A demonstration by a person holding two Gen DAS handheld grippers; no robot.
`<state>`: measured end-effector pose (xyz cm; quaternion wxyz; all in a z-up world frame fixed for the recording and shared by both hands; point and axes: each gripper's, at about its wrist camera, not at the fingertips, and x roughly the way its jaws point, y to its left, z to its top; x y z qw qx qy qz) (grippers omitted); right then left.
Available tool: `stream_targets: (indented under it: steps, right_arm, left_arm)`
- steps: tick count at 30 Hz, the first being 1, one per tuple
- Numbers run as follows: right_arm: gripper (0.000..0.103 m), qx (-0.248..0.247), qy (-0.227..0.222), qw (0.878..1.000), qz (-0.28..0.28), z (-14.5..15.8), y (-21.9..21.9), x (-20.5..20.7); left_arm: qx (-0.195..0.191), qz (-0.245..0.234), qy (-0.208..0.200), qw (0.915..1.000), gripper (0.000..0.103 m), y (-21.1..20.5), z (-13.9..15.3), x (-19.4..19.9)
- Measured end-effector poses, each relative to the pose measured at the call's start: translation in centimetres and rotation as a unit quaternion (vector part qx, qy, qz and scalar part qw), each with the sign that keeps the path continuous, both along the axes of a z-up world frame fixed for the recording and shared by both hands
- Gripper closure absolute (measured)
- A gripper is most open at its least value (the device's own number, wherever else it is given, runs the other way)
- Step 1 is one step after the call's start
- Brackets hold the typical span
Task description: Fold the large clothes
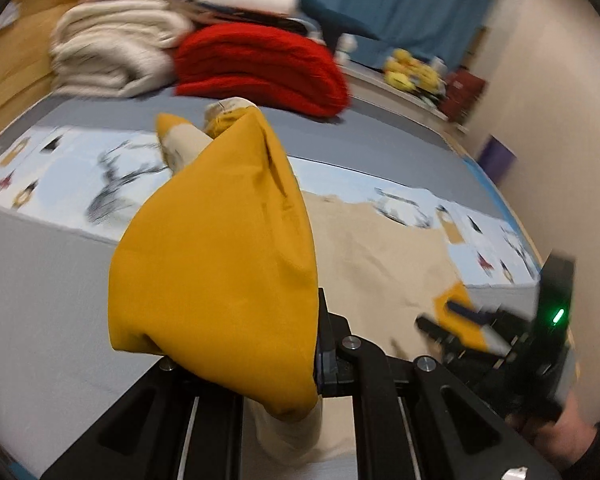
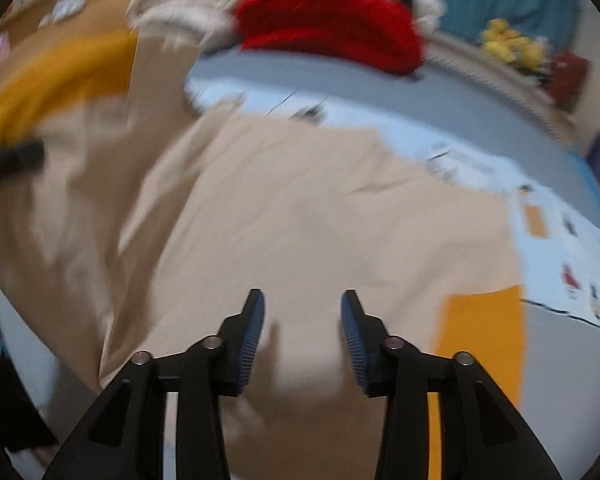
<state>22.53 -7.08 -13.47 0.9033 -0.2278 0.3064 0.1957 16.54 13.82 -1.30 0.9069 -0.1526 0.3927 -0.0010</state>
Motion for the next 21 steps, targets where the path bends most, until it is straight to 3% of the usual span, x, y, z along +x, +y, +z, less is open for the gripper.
stream_targets:
  steps: [2,5,12,19,21]
  right_arm:
    - [0.033,0.014,-0.03,0.999,-0.013,2.1,-2.2,-0.1]
    - [0.021,0.025,-0.062,0.997,-0.04,4.3,-5.4,-0.4]
    - [0.02,0.055,-0.088,0.988,-0.113,7.8,-13.8,-0.7]
    - [0.02,0.101,-0.073,0.976,-0.176,9.4,-19.3,0.1]
    - [0.02,0.107,-0.074,0.975,-0.179,9.7,-19.8,0.0]
  left_arm:
    - [0.015,-0.032,-0.004,0.9994,0.094,-2.7,0.2,0.6]
    - [0.028,-0.086,-0.008,0.9959,0.094,-7.0,0.3,1.4]
    - [0.068,-0.209,0.018,0.9754,0.094,-18.8,-2.2,2.7]
    - [0.102,-0.278,0.067,0.9528,0.093,-26.6,-6.6,2.9]
    - [0.105,-0.283,0.081,0.9499,0.086,-27.1,-7.3,3.0]
